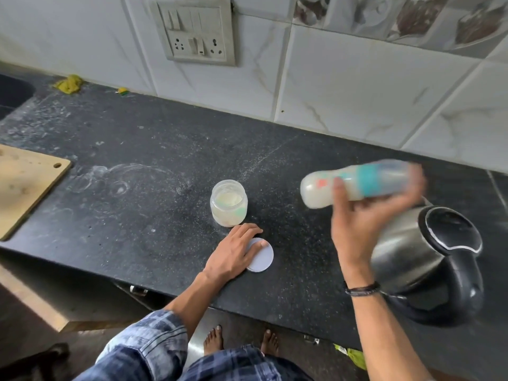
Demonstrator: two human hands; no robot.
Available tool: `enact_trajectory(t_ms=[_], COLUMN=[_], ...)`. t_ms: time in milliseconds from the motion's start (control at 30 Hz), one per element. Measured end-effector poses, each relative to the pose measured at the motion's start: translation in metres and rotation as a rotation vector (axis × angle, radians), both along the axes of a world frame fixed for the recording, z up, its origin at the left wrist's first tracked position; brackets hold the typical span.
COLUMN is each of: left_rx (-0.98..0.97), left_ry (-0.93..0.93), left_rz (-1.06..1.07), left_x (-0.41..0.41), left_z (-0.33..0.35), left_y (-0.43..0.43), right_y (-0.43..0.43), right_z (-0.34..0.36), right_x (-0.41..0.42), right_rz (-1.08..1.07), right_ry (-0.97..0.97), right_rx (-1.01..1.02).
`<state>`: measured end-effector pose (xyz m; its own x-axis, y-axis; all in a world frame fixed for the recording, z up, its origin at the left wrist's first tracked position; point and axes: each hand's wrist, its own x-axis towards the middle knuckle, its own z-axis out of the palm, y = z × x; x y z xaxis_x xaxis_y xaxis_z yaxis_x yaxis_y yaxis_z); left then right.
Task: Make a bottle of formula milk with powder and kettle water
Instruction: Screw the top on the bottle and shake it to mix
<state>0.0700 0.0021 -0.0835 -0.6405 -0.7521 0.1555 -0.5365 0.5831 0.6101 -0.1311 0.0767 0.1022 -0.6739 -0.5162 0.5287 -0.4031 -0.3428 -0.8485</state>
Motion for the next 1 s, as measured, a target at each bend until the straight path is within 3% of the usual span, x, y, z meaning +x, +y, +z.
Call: enact_trajectory(t_ms=[67, 200, 267, 367, 400, 500, 567, 700, 867, 933, 1000], left_rx=[-0.003, -0.011, -0.009, 0.0, 0.007, 0.006, 0.011, 0.033, 0.025, 0.03, 0.034], left_ry=[0.012, 0.01, 0.015, 0.017, 0.017, 0.005, 0.004, 0.018, 0.022, 0.028, 0.029], left_rz=[-0.001, 0.003, 0.003, 0.005, 0.002, 0.006, 0.002, -0.003, -0.007, -0.007, -0.006], left_x=[0.0, -0.002, -0.001, 0.0, 0.0, -0.002, -0.001, 0.001, -0.001, 0.0, 0.001], left_z=[0.0, 0.001, 0.001, 0.001, 0.001, 0.003, 0.003, 0.002, 0.008, 0.008, 0.008], left_y=[0.0, 0.0, 0.0, 0.001, 0.001, 0.0, 0.0, 0.001, 0.001, 0.002, 0.002], right_y=[0.003, 0.007, 0.002, 0.001, 0.003, 0.005, 0.0, 0.0, 0.004, 0.0, 0.001], right_z=[-0.004, 0.011, 0.007, 0.001, -0.001, 0.007, 0.007, 0.004, 0.01, 0.002, -0.004], right_x=[-0.001, -0.01, -0.012, -0.004, -0.003, -0.004, -0.005, -0.003, -0.007, -0.005, -0.003], right_rz=[0.072, 0.025, -0.003, 0.089, 0.11, 0.063, 0.012, 0.131, 0.061, 0.058, 0.127], right_ry=[-0.024, -0.084, -0.016, 0.062, 0.058, -0.071, -0.058, 0.053, -0.068, -0.044, 0.037], right_rx=[0.222, -0.107, -0.129, 0.262, 0.3, -0.012, -0.1, 0.321, -0.083, 0.016, 0.305])
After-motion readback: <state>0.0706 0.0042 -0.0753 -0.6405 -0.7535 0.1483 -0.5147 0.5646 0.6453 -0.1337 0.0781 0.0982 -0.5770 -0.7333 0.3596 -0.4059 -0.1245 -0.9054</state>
